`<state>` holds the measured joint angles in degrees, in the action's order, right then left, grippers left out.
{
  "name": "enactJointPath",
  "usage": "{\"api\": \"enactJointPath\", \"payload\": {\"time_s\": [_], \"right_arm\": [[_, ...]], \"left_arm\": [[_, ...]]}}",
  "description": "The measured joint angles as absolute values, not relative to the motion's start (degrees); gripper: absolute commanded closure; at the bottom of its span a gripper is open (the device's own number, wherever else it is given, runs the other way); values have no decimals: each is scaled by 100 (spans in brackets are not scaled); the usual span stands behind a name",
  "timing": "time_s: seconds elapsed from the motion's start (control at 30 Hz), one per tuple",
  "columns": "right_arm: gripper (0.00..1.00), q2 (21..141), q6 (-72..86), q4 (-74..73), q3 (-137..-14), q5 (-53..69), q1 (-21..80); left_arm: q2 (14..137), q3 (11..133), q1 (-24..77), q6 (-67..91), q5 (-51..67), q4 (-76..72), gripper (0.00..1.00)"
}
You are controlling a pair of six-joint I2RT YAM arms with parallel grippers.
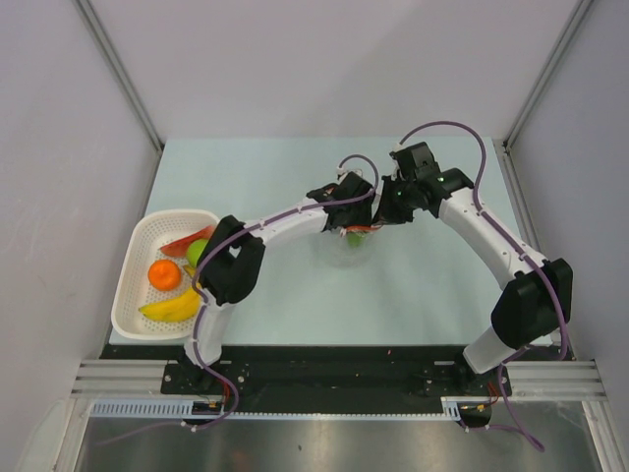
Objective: Open the zip-top bag and remove the fake food
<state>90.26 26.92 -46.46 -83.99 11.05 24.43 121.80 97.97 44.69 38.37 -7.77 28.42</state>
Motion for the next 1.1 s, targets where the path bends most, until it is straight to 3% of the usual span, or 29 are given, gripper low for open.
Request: {"api": "enactJointPath", "payload": {"time_s": [0.6,1.1], "right_arm": [[100,8971,2698,-4685,-8291,1205,2298],[100,8670,3129,-4692,-8239,2217,2381]], "left_arm": [[12462,10086,4552,3542,-1372,3151,38],[12219,9817,4593,3529,-1468,3356,31]]}}
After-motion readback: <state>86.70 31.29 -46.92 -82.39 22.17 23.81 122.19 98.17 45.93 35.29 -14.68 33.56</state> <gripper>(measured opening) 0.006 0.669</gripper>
